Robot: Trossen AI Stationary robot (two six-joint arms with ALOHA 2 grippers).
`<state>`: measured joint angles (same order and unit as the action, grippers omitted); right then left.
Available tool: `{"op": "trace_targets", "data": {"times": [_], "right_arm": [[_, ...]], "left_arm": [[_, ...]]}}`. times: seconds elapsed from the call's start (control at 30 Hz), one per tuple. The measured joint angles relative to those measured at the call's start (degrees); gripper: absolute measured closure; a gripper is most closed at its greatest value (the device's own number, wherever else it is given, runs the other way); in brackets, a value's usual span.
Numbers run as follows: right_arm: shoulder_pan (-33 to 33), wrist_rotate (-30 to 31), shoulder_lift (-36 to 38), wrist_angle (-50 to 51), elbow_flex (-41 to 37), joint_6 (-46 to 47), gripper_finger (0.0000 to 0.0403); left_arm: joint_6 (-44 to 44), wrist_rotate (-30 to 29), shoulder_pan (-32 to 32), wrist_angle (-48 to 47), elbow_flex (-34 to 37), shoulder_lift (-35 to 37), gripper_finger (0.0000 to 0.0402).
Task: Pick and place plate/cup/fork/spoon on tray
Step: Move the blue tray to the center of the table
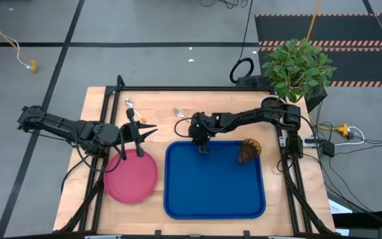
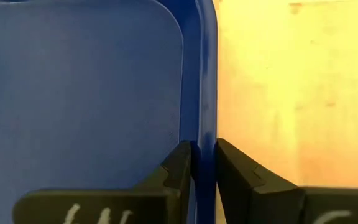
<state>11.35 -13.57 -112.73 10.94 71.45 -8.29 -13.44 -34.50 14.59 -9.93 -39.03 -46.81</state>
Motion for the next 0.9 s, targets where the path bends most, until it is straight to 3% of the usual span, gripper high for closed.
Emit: {"op": "trace_targets", "data": {"times": [0.53, 0.9], "right_arm": [[3.41, -0.18, -0.02, -3.39, 0.05, -2.60, 0.0355], [4.44, -3.41, -2.55, -7.01, 0.18, -3.59, 0.0355]], "left_arm": [[0.21, 0.00, 0.00, 0.39, 0.00, 0.00, 0.0339], [0.19, 0.00, 0.00, 0.78, 0.00, 0.00, 0.0339]]}}
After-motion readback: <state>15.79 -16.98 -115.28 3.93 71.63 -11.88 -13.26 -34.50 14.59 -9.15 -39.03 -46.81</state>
